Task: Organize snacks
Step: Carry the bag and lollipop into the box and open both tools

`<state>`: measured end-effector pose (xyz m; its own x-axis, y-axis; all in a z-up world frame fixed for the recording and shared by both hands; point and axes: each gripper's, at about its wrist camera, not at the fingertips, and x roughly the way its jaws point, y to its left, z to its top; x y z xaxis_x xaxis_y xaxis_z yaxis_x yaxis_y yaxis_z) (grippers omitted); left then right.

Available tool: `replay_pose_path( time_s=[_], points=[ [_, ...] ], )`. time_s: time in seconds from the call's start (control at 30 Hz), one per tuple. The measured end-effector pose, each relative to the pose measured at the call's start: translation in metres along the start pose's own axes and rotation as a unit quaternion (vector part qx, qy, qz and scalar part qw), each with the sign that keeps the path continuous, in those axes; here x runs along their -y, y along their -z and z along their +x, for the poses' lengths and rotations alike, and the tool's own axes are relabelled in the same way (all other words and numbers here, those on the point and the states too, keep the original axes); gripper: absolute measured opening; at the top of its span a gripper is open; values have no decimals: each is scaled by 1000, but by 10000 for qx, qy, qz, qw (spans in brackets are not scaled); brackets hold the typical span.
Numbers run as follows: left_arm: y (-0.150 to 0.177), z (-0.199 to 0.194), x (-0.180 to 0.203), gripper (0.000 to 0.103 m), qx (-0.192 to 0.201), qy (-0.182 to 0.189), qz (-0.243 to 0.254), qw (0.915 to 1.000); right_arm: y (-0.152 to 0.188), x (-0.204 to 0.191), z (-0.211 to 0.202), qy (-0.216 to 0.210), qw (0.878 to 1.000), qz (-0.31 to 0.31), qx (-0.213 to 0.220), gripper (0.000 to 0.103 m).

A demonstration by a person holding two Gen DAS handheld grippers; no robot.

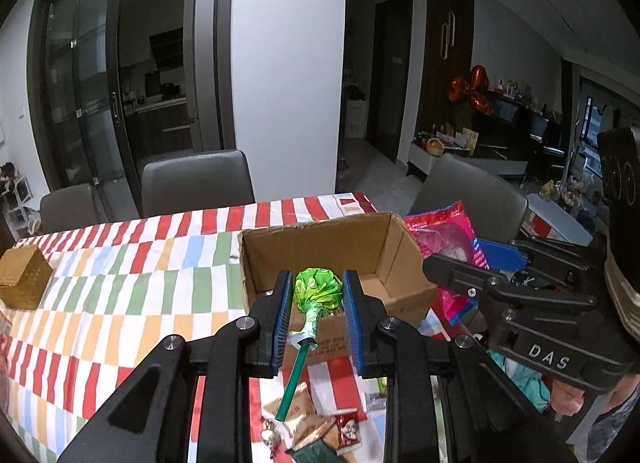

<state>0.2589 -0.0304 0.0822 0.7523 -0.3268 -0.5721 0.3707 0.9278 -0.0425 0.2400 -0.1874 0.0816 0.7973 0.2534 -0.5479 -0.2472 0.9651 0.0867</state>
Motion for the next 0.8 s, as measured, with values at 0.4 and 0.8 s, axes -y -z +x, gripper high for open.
replay_pose_path(
  time_s=[0.4,0.8],
  points=[
    [-25,61,-6,26,-437,3,-20,9990,-20,32,49,154,9991,165,-364,36],
    [-36,108,-14,33,-809,-111,-104,9966,-24,49,88,262,9970,304,-655,40]
  ],
)
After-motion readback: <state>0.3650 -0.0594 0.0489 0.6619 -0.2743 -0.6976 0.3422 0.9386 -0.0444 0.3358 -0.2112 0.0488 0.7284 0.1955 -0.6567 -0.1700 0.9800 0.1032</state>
